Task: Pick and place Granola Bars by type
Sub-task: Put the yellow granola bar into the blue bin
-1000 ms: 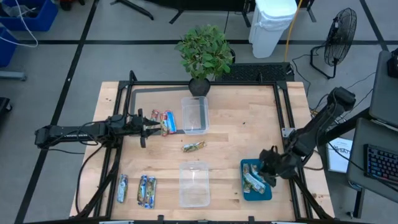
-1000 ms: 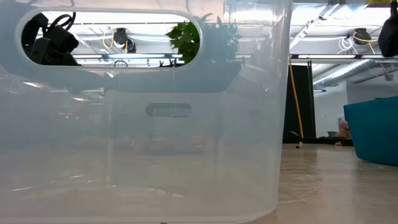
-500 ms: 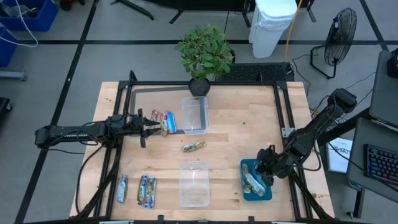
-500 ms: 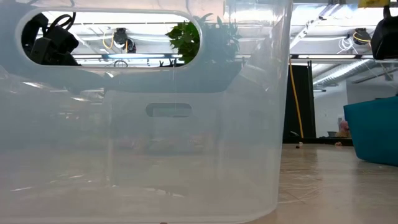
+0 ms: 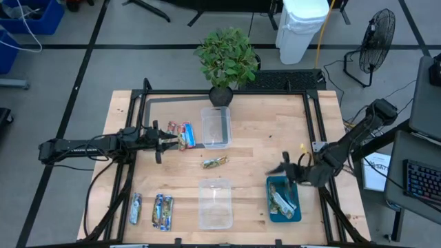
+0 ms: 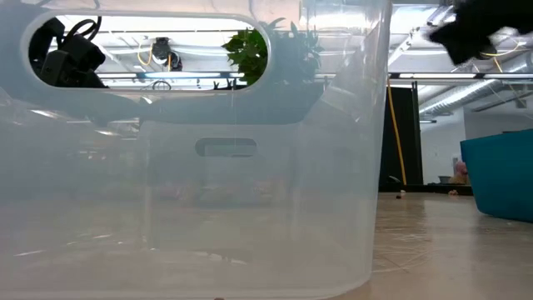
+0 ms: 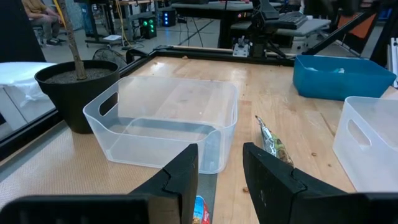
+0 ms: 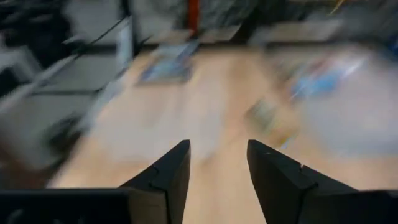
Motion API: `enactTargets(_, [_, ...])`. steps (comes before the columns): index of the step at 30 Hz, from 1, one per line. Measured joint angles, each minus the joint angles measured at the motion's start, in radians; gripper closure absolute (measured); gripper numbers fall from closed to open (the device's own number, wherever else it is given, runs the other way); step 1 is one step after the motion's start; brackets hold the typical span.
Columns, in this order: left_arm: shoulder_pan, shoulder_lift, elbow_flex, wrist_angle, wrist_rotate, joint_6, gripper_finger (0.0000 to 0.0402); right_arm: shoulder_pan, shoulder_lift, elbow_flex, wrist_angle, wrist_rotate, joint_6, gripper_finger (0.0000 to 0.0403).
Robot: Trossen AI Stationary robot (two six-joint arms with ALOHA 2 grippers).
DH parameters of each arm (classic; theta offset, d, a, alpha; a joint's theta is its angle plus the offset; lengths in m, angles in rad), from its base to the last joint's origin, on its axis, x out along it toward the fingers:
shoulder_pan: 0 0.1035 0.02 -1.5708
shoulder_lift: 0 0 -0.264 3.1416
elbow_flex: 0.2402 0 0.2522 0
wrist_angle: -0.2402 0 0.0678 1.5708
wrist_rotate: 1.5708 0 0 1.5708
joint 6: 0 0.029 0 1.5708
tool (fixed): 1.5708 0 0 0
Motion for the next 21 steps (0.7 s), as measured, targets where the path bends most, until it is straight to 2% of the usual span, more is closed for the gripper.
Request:
enactTargets(2, [0.0, 0.0, 0.0, 0.0, 0.0, 0.0, 0.027, -0.065, -0.007, 0.0, 0.073, 0.029, -0.134, 0.0259])
enactTargets(4, [0.0, 0.0, 0.0, 0.0, 0.0, 0.0, 0.027, -0.157, -0.011, 0.0, 0.122, -0.024, -0.215, 0.0262])
enactTargets(9, [0.0, 0.0, 0.0, 0.0, 0.0, 0.0, 0.027, -0.434, 0.01, 0.0, 0.154, -0.333, -0.261, 0.0263])
enactTargets(13, [0.0, 0.0, 0.0, 0.0, 0.0, 0.0, 0.027, -0.61, 0.064, 0.008, 0.134, -0.51, -0.289, 0.0263])
enactTargets(16, [0.0, 0.0, 0.0, 0.0, 0.0, 0.0, 0.027, -0.675, 0.13, 0.063, 0.077, -0.577, -0.322, 0.0263])
enactTargets(21, [0.0, 0.0, 0.0, 0.0, 0.0, 0.0, 0.027, -0.669, 0.294, 0.206, -0.048, -0.586, -0.414, 0.0263])
